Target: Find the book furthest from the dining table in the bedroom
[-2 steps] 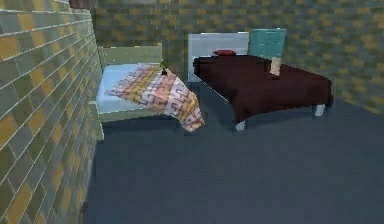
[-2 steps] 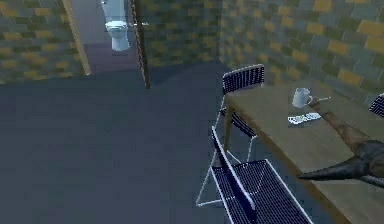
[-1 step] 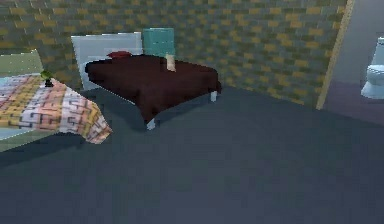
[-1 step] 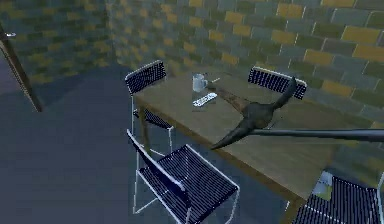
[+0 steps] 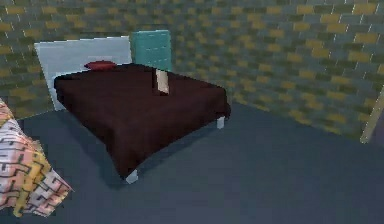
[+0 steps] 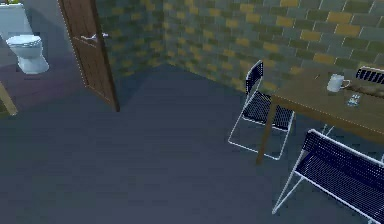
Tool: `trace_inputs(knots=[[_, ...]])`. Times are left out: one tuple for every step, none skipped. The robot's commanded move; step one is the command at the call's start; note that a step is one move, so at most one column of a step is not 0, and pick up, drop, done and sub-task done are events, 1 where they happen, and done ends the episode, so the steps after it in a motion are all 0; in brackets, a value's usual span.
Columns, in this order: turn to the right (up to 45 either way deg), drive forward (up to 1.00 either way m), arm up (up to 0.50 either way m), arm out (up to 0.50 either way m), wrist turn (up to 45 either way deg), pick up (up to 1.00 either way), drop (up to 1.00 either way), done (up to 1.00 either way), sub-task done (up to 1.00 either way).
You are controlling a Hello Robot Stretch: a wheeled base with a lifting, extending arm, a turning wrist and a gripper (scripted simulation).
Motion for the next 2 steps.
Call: trace_inputs(knots=[[0.0, 1.0, 0.0, 0.0, 0.0, 0.0, 0.0, 0.0, 0.0], [0.0, 0.2, 0.0, 0.0, 0.0, 0.0, 0.0, 0.0, 0.0]])
